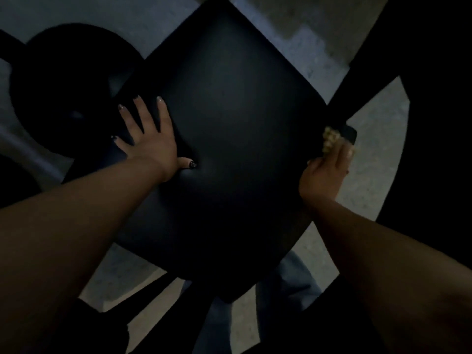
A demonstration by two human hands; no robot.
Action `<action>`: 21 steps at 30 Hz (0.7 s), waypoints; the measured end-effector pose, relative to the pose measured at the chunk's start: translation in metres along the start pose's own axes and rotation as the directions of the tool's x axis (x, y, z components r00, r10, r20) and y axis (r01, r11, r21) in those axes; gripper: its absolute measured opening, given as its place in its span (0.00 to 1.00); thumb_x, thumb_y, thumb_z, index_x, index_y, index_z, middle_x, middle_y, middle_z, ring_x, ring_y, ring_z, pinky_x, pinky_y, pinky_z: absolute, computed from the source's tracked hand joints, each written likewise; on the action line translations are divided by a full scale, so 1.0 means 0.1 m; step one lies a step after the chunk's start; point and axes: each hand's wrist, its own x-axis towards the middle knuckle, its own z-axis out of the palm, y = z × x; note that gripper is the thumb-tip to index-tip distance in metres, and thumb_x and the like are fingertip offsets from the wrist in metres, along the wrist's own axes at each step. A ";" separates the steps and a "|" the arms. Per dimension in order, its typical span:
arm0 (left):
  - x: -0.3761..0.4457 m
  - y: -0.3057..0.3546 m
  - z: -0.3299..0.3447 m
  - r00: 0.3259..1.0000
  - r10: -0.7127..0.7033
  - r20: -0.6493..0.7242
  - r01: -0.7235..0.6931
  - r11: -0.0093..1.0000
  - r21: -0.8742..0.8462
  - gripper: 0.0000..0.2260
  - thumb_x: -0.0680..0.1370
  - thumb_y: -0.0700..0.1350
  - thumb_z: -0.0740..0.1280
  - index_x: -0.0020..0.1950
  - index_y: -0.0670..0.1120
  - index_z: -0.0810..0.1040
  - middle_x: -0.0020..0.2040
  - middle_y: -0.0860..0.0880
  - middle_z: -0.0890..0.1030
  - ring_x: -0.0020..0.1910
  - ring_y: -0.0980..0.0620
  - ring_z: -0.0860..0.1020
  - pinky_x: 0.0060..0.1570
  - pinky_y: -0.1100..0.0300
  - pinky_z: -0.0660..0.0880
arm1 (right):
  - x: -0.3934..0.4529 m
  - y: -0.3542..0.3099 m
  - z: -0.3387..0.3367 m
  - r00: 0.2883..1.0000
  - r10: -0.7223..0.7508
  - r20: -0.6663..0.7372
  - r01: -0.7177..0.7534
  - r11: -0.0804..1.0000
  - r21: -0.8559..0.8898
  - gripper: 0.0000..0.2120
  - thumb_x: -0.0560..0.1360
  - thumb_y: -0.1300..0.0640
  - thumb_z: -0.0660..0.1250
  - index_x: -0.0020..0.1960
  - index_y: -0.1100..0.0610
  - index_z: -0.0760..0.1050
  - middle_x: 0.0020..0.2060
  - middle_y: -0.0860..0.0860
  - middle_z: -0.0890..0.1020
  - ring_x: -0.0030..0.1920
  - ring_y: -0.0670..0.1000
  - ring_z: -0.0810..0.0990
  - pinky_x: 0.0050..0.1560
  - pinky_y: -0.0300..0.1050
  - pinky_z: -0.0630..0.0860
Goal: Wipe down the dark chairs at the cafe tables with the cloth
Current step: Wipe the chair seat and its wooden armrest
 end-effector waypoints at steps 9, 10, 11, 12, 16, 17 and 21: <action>0.02 -0.14 0.16 0.983 0.162 -0.083 -0.152 0.982 0.115 0.47 0.72 0.66 0.66 0.76 0.62 0.34 0.76 0.41 0.29 0.72 0.28 0.32 0.63 0.22 0.51 | 0.79 -0.09 -0.15 0.993 0.117 0.005 -0.117 0.992 0.037 0.18 0.79 0.62 0.52 0.67 0.66 0.67 0.66 0.62 0.70 0.67 0.59 0.67 0.70 0.51 0.59; 0.02 -0.14 0.16 0.983 0.160 -0.086 -0.150 0.981 0.119 0.47 0.71 0.66 0.66 0.76 0.62 0.34 0.76 0.41 0.29 0.72 0.28 0.32 0.63 0.22 0.51 | 0.76 -0.07 -0.14 0.992 0.129 0.010 -0.130 0.991 0.040 0.18 0.79 0.62 0.52 0.67 0.66 0.67 0.66 0.61 0.70 0.67 0.59 0.67 0.69 0.52 0.60; 0.01 -0.13 0.17 0.983 0.162 -0.089 -0.150 0.981 0.123 0.47 0.71 0.66 0.66 0.76 0.62 0.34 0.76 0.41 0.29 0.73 0.28 0.32 0.63 0.22 0.51 | 0.68 -0.07 -0.13 0.986 0.168 -0.003 -0.168 0.984 0.058 0.19 0.79 0.61 0.51 0.68 0.66 0.66 0.67 0.61 0.69 0.68 0.59 0.67 0.69 0.52 0.60; 0.02 -0.13 0.17 0.983 0.162 -0.092 -0.149 0.980 0.129 0.47 0.71 0.66 0.66 0.76 0.62 0.34 0.76 0.41 0.29 0.73 0.28 0.32 0.63 0.22 0.51 | 0.54 -0.07 -0.08 0.975 0.222 -0.018 -0.221 0.973 0.059 0.21 0.79 0.60 0.51 0.70 0.66 0.64 0.69 0.61 0.67 0.69 0.59 0.65 0.70 0.52 0.59; -0.01 -0.10 0.15 0.986 0.147 -0.083 -0.135 0.981 0.139 0.47 0.71 0.66 0.66 0.76 0.62 0.35 0.76 0.41 0.29 0.73 0.29 0.33 0.63 0.22 0.51 | -0.40 -0.26 0.16 0.843 0.536 -0.044 -0.538 0.843 -0.026 0.25 0.81 0.55 0.44 0.77 0.62 0.50 0.76 0.57 0.55 0.76 0.55 0.52 0.74 0.46 0.42; -0.01 -0.10 0.14 0.986 0.145 -0.077 -0.134 0.981 0.139 0.47 0.71 0.66 0.66 0.76 0.62 0.34 0.76 0.41 0.29 0.73 0.29 0.33 0.63 0.22 0.51 | -0.66 -0.37 0.21 0.797 0.602 -0.046 -0.601 0.799 0.020 0.26 0.80 0.56 0.42 0.77 0.62 0.50 0.76 0.58 0.55 0.76 0.55 0.52 0.73 0.45 0.41; -0.02 -0.09 0.09 0.989 0.141 -0.052 -0.133 0.983 0.123 0.48 0.71 0.66 0.67 0.76 0.62 0.34 0.76 0.42 0.29 0.73 0.30 0.32 0.63 0.22 0.51 | -1.46 -0.76 0.34 0.621 0.779 0.079 -0.780 0.606 0.157 0.26 0.82 0.58 0.51 0.77 0.62 0.47 0.77 0.58 0.50 0.77 0.58 0.46 0.71 0.45 0.36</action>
